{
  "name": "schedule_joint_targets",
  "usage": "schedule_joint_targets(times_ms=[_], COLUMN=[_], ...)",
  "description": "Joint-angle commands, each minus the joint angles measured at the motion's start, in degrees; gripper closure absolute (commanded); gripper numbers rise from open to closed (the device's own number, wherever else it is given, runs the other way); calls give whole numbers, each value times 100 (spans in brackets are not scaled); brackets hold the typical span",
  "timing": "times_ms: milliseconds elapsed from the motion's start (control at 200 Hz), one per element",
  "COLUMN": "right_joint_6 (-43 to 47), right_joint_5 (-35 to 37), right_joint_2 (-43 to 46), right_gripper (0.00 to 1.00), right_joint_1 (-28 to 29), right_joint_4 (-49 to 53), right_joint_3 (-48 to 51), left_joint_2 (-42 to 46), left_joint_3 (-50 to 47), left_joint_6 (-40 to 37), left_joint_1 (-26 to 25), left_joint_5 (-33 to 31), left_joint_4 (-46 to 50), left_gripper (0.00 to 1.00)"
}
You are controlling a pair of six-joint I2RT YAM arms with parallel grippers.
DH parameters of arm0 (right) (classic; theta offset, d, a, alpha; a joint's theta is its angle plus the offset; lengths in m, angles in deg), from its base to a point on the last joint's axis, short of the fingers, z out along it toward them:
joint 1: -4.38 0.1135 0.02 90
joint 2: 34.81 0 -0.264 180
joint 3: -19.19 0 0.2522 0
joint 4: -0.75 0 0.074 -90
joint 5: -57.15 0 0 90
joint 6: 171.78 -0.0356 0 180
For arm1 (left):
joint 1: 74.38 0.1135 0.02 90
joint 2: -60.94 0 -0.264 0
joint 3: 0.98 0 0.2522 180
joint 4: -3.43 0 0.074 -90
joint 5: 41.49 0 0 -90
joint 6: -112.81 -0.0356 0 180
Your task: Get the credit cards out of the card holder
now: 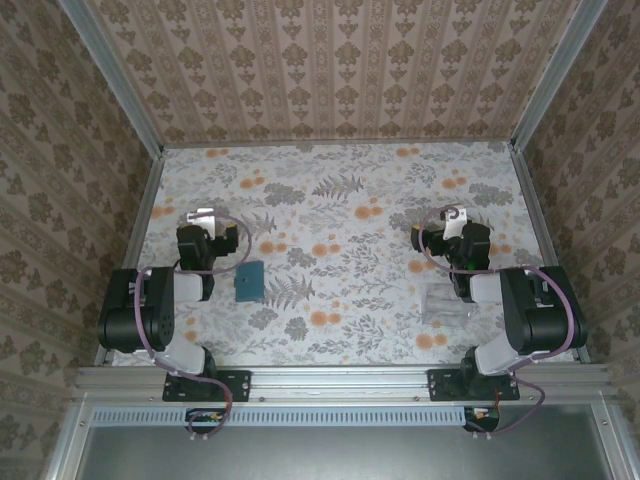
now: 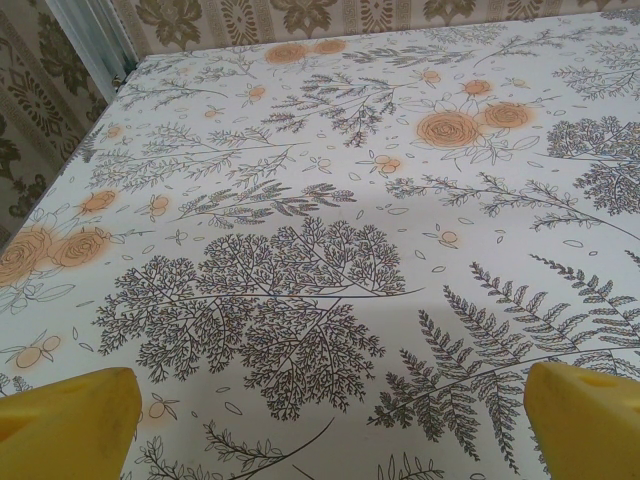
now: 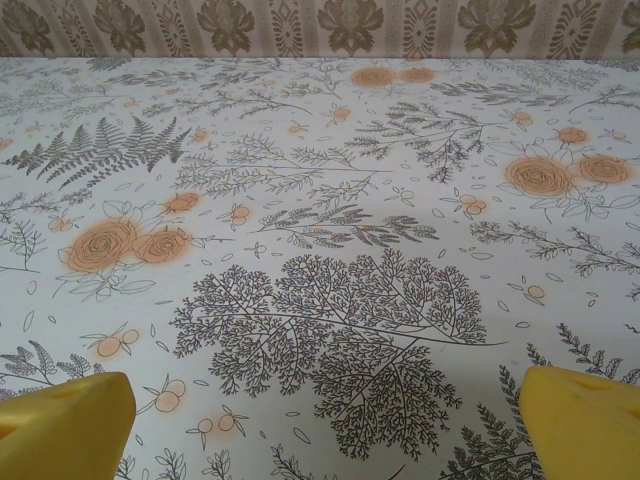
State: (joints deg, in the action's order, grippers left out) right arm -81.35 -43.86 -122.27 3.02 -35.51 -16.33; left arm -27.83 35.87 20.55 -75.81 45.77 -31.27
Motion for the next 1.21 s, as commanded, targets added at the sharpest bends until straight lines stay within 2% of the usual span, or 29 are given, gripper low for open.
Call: schedule_joint_targets(times_ms=[0,140,245,285,365,455,655,725,840,965,1060,1140,1200], right_joint_6=[36,28,-131,-133,-143,-288,-947,-1176,-1628,-2004,-2178,-2327,-2417], right_joint_5=[-113,-108,387,448,523,782,888,881,887,868,674,499,501], right_joint_2=[-8,-9,29,129,433,604,730,993,1170,1353,1522,1706,1792], right_gripper=[0,0,0,0,0,0,1,9,16,26,38,43,43], right_joint_1=[-30,-30,-15,-5,27,31,57,107,210,324,374,470,617], right_joint_4=[-184,-170,28,288,1414,2895,5263,6078,7271,8467,9015,9324,9594], right_joint_3=[-4,-11,-118,-225,-684,-1339,-2323,-2610,-2979,-3235,-3246,-3177,-3163], left_joint_2=[36,44,52,99,358,743,973,1017,1140,1304,1342,1387,1517], left_joint_3=[-6,0,-28,-1,205,594,1474,1840,2379,2979,3468,3732,3793], left_joint_6=[-81,-84,-91,-107,-187,-228,-18,-48,180,698,1073,1155,1167], left_joint_1=[25,29,21,-41,-148,-322,-835,-1166,-1491,-1590,-1570,-1570,-1568], left_joint_5=[72,72,67,-137,-315,-461,-820,-1185,-1119,-553,-141,1,12], left_joint_4=[-144,-142,-166,-82,485,1593,3529,4259,5319,6514,7473,8088,8400], left_gripper=[0,0,0,0,0,0,0,0,0,0,0,1,1])
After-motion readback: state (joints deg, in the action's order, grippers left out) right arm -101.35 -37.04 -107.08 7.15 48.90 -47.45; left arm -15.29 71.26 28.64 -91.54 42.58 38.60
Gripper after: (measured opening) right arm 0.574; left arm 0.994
